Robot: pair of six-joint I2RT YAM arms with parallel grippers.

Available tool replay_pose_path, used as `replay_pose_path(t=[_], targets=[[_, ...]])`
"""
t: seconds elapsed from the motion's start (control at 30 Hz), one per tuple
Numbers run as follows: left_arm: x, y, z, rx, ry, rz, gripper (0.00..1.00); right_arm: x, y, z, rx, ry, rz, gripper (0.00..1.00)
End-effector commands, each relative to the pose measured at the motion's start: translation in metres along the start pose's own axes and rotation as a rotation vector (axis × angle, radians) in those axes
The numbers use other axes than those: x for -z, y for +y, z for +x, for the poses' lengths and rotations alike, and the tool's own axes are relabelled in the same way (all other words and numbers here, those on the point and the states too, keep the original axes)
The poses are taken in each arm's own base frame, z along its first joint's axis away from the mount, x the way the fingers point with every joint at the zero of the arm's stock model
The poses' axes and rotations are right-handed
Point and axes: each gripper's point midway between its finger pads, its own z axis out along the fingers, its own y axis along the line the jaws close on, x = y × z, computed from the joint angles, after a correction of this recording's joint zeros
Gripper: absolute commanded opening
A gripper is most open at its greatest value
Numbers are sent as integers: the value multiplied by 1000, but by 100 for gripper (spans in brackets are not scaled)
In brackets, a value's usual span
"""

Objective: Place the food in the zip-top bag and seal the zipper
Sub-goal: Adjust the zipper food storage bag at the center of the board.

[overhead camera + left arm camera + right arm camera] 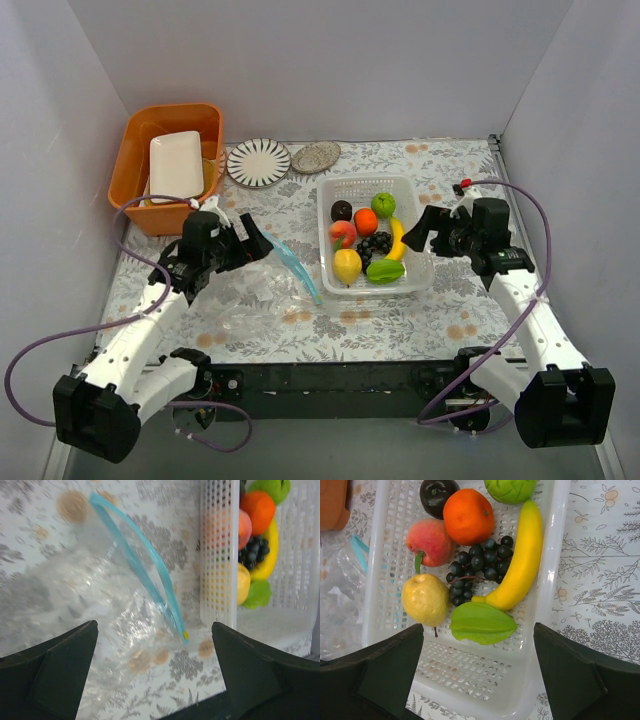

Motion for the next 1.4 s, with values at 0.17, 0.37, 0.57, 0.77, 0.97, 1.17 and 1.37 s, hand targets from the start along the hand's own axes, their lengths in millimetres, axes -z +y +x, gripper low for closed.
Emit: replay_pose_path(t=[0.17,0.37,0.57,0.77,0.97,1.17,1.37], targets=[[2,-1,66,43,171,-248,98,-2,46,-11,155,129,-134,98],[14,26,73,138,129,-366,98,2,143,-5,280,186,-429,97],[35,34,64,283,28,-394,98,-27,194,4,357,263,-548,95],[50,52,49,319,-78,-444,98,-66,221,-4,392,327,-608,95],[44,76,32,357,-77,-485,98,-105,245,-4,426,380,-649,93],[40,111,5,403,-90,-502,98,-148,256,-4,425,424,-644,93],[45,135,-2,440,-108,-554,98,-183,256,-6,461,421,-599,93]])
